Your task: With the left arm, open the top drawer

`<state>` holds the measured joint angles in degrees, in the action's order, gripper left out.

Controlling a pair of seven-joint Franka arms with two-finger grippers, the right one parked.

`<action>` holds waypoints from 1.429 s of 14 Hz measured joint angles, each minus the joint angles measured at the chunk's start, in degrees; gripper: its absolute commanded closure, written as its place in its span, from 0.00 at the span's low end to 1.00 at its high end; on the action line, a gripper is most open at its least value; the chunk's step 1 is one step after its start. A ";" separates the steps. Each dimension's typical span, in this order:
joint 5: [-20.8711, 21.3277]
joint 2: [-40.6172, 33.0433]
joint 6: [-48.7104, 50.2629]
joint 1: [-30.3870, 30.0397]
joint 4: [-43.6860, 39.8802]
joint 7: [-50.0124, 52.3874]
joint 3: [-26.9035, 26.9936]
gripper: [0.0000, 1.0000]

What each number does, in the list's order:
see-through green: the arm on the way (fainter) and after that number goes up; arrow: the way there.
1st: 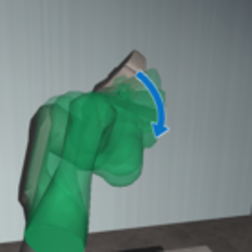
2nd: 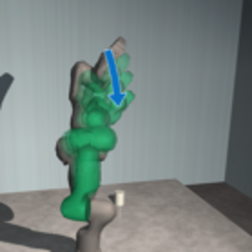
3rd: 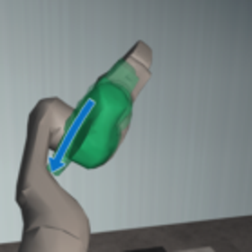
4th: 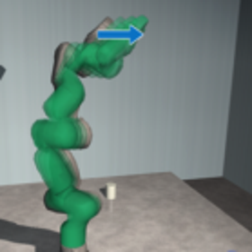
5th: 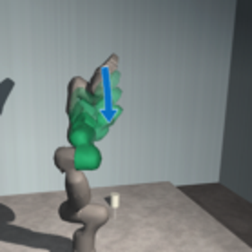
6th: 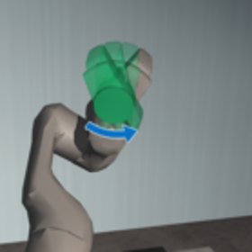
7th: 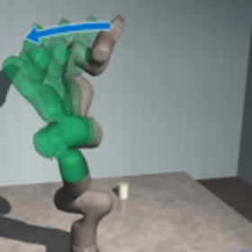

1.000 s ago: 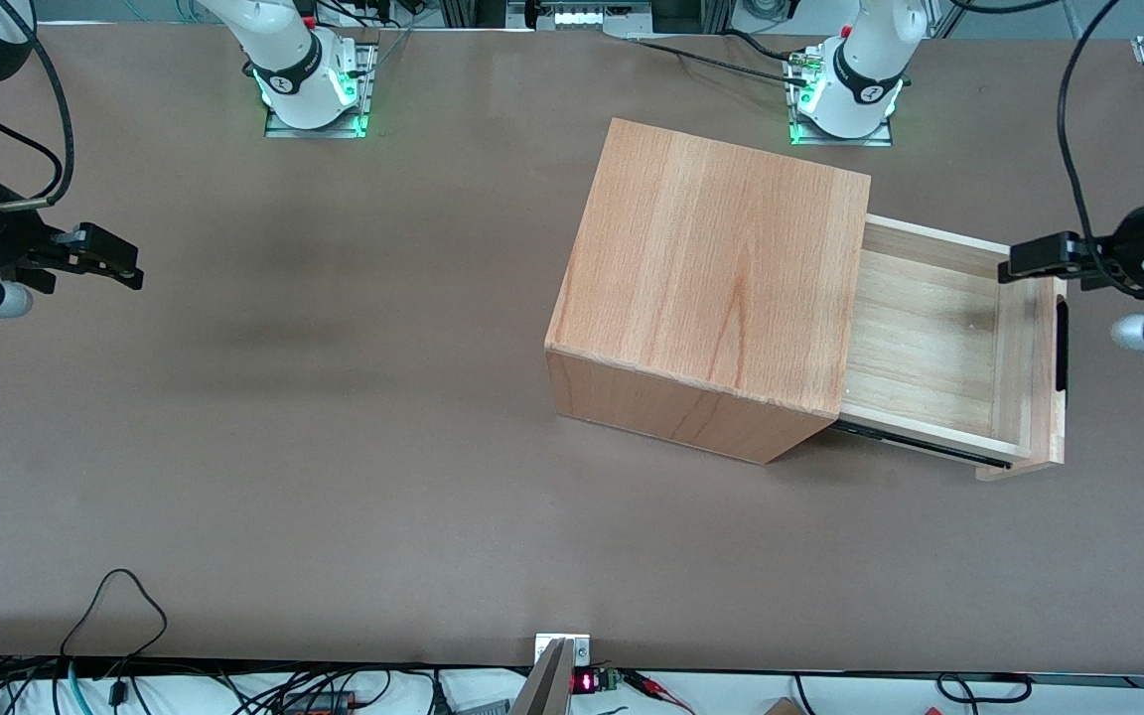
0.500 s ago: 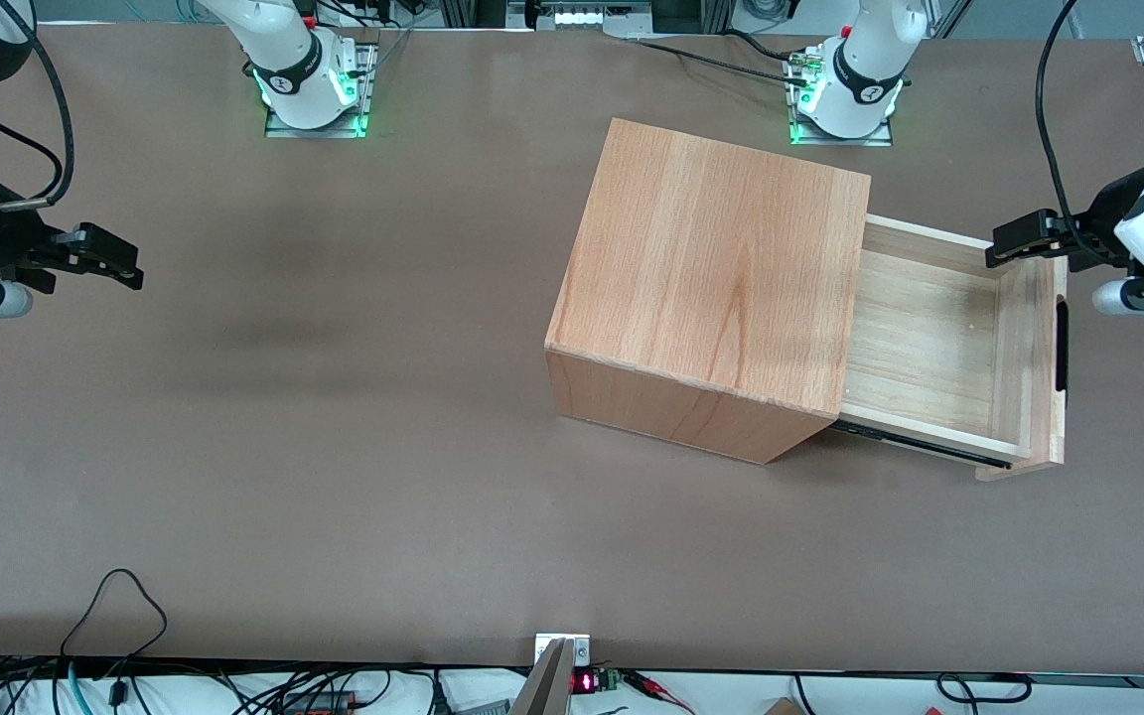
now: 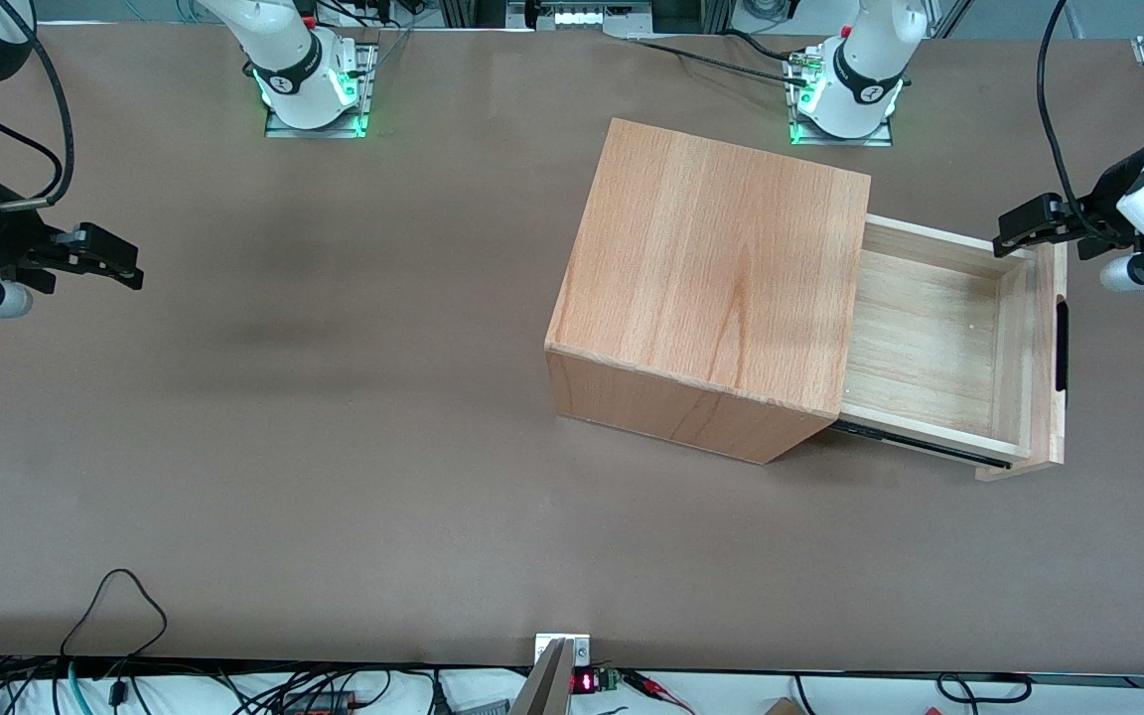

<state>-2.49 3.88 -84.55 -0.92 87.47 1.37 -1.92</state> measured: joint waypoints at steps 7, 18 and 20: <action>0.00 -0.01 -0.17 -0.35 0.92 -0.05 -0.01 0.00; 0.00 -2.08 -0.74 -0.34 4.31 -0.04 -0.11 0.00; 0.01 -2.38 -0.74 -0.34 4.84 -0.04 -0.11 0.00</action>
<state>-2.49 1.50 -85.30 -1.26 92.31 1.32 -2.03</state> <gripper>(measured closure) 0.000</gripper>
